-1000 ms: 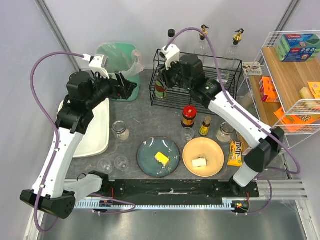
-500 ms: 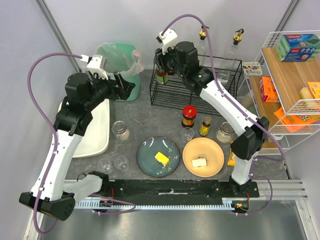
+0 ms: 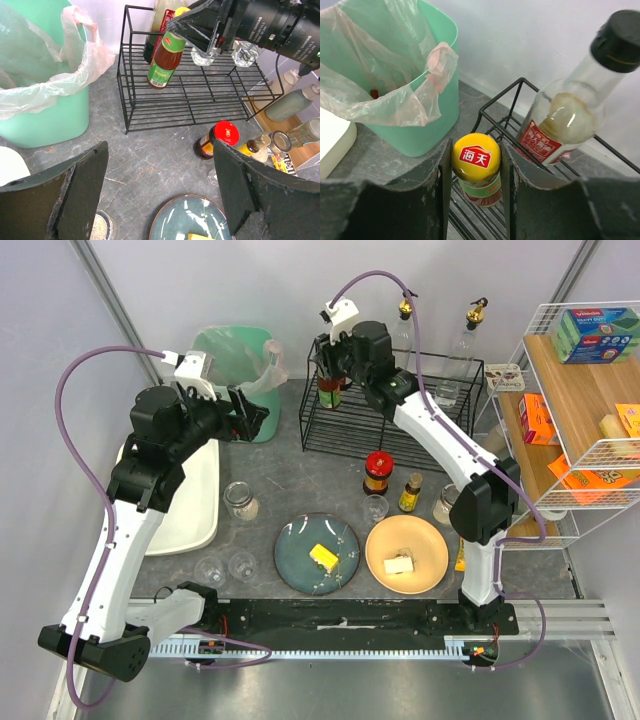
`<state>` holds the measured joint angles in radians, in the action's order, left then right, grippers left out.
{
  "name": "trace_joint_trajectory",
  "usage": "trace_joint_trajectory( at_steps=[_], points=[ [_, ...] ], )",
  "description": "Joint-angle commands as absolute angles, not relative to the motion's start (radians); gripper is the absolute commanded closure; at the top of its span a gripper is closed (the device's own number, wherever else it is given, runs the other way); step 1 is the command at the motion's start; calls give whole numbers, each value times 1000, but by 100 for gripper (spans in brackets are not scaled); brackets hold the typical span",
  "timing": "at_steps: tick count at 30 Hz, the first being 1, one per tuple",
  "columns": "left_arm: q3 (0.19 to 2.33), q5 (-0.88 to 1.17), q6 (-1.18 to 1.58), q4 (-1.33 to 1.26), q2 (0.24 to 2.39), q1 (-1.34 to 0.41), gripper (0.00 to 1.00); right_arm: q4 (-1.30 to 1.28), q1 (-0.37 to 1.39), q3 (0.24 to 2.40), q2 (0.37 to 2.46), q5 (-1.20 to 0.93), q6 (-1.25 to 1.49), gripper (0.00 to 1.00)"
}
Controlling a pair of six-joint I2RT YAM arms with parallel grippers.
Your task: Clear the kitchen counter
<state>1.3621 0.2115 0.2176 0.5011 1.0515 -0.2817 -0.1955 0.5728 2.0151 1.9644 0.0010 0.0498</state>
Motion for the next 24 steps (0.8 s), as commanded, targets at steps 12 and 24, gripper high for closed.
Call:
trace_joint_trajectory(
  at_steps=[12,24],
  points=[
    [1405,187,163,509,1034,-282,10,-26,578,2059,1967,-6,90,91],
    [1407,186,164,512,1032,-282,10,-63,578,2060,1987,58,132,59]
  ],
)
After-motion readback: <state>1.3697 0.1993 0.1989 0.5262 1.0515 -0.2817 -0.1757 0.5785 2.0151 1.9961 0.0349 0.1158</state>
